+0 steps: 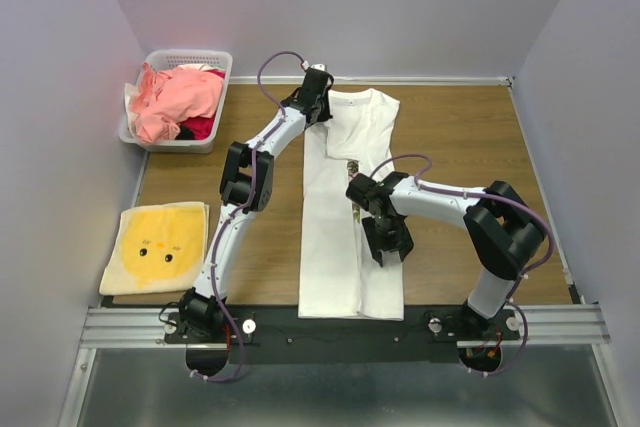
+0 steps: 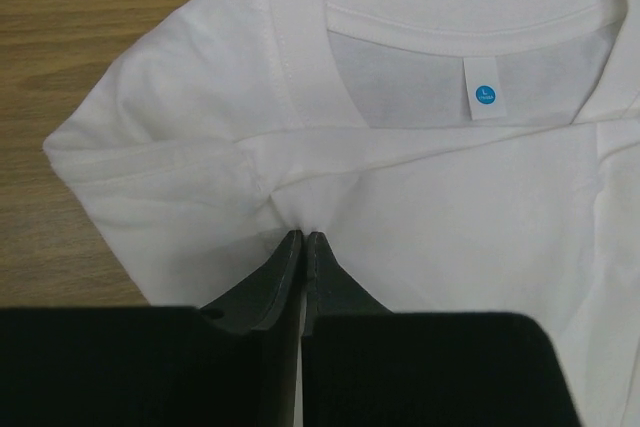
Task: Fold and stack the t-shirts
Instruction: Fold the tshirt
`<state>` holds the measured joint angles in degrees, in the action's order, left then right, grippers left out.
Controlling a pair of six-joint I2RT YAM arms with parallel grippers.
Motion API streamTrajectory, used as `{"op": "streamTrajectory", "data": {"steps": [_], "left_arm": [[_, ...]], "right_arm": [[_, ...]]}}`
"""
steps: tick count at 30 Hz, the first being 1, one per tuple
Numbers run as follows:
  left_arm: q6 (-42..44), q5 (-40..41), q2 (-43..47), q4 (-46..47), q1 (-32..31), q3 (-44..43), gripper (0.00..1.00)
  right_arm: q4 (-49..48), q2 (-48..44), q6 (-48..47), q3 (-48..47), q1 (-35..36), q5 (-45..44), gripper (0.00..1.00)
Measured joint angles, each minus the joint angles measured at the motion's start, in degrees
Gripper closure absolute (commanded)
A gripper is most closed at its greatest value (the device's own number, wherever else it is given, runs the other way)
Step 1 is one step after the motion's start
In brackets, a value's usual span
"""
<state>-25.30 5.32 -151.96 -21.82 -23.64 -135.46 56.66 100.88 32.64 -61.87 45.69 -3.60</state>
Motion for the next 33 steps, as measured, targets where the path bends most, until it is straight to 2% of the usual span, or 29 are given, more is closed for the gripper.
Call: {"op": "streamTrajectory", "data": {"steps": [1, 2, 33], "left_arm": [[0.1, 0.0, 0.0, 0.0, 0.0, 0.0, 1.0], [0.0, 0.0, 0.0, 0.0, 0.0, 0.0, 1.0], [0.0, 2.8, 0.0, 2.5, 0.4, -0.8, 1.0]], "right_arm": [[0.0, 0.0, 0.0, 0.0, 0.0, 0.0, 0.39], [0.0, 0.0, 0.1, 0.0, 0.0, 0.0, 0.39], [-0.3, -0.8, 0.9, 2.0, 0.0, 0.0, 0.39]]}}
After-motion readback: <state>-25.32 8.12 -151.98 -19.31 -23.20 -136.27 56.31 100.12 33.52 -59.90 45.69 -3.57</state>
